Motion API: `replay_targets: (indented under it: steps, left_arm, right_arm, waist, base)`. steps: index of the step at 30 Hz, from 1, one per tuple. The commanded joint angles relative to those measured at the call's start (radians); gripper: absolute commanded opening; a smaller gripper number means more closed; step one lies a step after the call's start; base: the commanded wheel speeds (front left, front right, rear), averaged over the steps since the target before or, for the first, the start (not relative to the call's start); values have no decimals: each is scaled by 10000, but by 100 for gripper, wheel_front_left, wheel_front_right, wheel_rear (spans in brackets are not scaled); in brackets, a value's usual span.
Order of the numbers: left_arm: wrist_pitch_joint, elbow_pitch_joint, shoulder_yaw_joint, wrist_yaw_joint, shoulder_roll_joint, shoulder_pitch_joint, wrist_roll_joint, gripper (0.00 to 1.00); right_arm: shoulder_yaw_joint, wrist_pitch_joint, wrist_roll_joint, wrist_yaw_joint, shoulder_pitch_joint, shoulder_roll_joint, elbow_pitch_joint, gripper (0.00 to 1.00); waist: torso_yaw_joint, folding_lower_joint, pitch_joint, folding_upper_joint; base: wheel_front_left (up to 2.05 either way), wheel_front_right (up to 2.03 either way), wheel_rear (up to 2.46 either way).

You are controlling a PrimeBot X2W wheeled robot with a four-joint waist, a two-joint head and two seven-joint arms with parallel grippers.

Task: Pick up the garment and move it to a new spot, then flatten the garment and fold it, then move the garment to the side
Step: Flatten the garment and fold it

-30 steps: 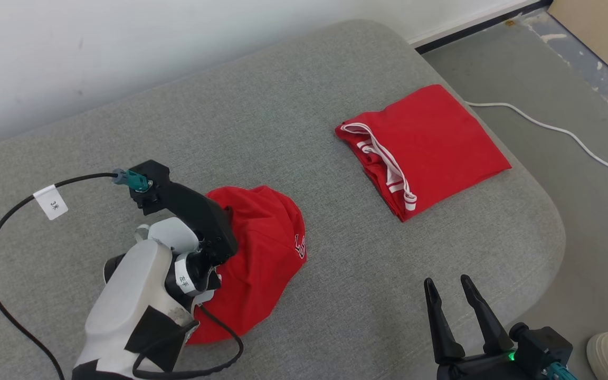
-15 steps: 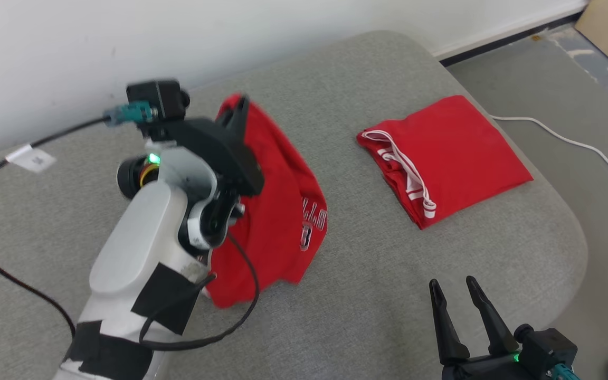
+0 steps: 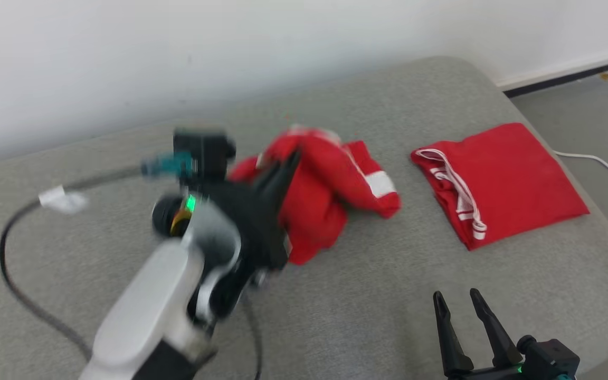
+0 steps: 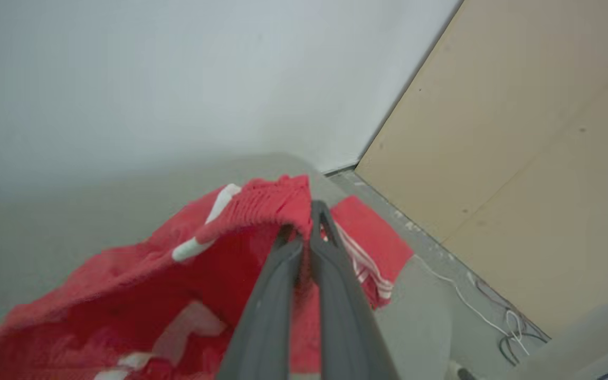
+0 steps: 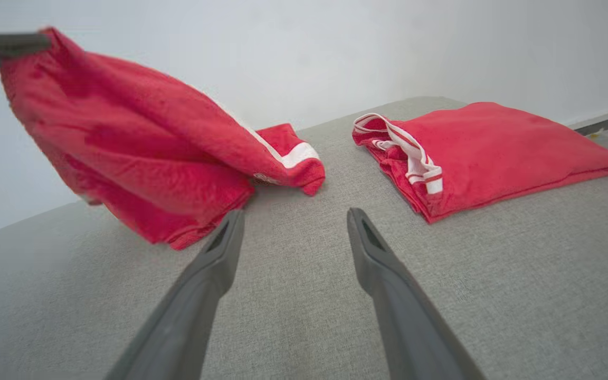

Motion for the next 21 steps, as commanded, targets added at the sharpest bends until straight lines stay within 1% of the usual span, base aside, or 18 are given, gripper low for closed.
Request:
replay_targets:
  steps: [1,5,7,10,11,12,16,21]
  left_arm:
    - [184,-147,-272,106,492,891,341,0]
    - [434,-335,-879,519,1529,2970,818,0]
    - [589,-322,-1197,558,1984,3787,986,0]
    - [707,-355,-1529,579,2442,4460,1252,0]
    - [707,-355,-1529,579,2442,4460,1252,0]
    - [696,-351,-1573,626,2567,4615,1310,0]
    - [507,-363,-1552,912,2843,4923,1541,0]
    - [-3,-330,-1155,1461,2940,5211,1471,0]
  right_arm:
    - [-23,-2,-7,-26,112,-35,-19,100]
    - [-70,-2,-39,-26,135,-56,-85,100]
    - [-73,-2,-73,-26,134,-89,-109,100]
    - [-111,-2,-90,-26,139,-152,-116,100]
    - [-111,-2,-90,-26,139,-152,-116,100]
    - [-65,-2,-93,-26,120,-155,-112,100]
    - [4,-2,-83,-26,56,-154,-97,100]
    - [84,-2,-49,-26,38,-116,-10,100]
  waist:
    - [600,1,-171,0]
    - [1104,1,-120,0]
    - [1350,1,-86,0]
    - [1734,1,-45,0]
    - [1734,1,-45,0]
    - [1829,1,-47,0]
    - [2151,1,-81,0]
    - [2303,1,-196,0]
  base:
    - [0,0,0]
    - [0,0,0]
    - [0,0,0]
    - [0,0,0]
    - [0,0,0]
    - [0,0,0]
    - [0,0,0]
    - [0,0,0]
